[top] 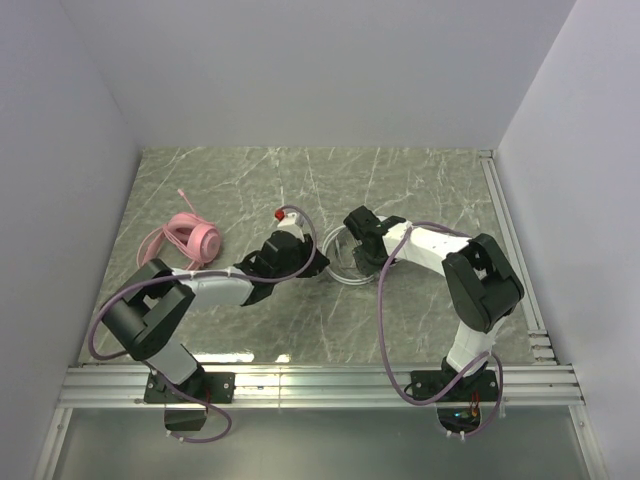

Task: Wrap the headphones
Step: Wrap the headphone cable with the right arm

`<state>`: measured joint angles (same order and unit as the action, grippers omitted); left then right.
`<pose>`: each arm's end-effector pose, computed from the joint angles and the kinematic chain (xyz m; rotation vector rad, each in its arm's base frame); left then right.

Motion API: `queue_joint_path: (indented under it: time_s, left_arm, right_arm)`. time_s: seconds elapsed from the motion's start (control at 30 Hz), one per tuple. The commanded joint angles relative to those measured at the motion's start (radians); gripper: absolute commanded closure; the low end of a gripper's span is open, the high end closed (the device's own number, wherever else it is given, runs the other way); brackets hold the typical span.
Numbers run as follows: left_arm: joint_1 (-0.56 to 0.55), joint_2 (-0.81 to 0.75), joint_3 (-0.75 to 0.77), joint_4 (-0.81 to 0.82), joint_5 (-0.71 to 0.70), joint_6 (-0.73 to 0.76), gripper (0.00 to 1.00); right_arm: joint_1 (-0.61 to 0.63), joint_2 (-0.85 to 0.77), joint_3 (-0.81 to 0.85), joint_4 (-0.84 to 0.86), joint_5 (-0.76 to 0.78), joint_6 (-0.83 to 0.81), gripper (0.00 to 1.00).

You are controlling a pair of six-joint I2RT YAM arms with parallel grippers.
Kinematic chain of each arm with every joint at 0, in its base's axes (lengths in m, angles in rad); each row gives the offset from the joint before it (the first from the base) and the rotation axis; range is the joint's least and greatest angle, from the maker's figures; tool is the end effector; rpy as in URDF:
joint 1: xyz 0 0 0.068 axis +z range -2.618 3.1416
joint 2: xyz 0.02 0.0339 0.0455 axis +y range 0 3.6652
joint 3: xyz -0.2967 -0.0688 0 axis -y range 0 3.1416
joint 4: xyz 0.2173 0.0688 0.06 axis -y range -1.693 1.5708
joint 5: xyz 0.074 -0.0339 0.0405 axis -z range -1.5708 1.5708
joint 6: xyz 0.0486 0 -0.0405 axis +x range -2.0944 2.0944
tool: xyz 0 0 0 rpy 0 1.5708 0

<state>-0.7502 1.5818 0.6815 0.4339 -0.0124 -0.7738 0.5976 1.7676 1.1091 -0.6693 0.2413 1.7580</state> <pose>0.2307 -0.2142 0.2221 -0.0339 2.1705 -0.9136 0.2676 0.1681 0.2013 1.5813 2.3364 0.1872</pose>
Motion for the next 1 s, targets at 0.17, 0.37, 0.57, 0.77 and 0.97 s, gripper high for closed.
queue_joint_path:
  time_s: [0.17, 0.37, 0.57, 0.77, 0.97]
  left_arm:
    - [0.005, -0.106, -0.030, 0.075, 0.054, 0.065, 0.75]
    - [0.006, -0.051, 0.012, 0.066, 0.179, 0.073, 0.77]
    - [0.005, 0.004, 0.046, 0.048, 0.216, 0.022, 0.81]
    - [0.006, 0.056, 0.098, -0.012, 0.206, -0.024, 0.84]
    - [0.009, 0.132, 0.240, -0.127, 0.195, 0.001, 0.86]
  right_arm:
    - [-0.004, 0.033, 0.038, -0.062, 0.012, 0.090, 1.00]
    - [-0.005, 0.036, 0.043, -0.090, 0.023, 0.164, 1.00]
    - [-0.004, 0.049, 0.058, -0.101, 0.035, 0.179, 1.00]
    - [-0.005, 0.050, 0.032, -0.061, 0.036, 0.173, 1.00]
    - [-0.001, 0.033, 0.012, -0.032, 0.044, 0.173, 1.00]
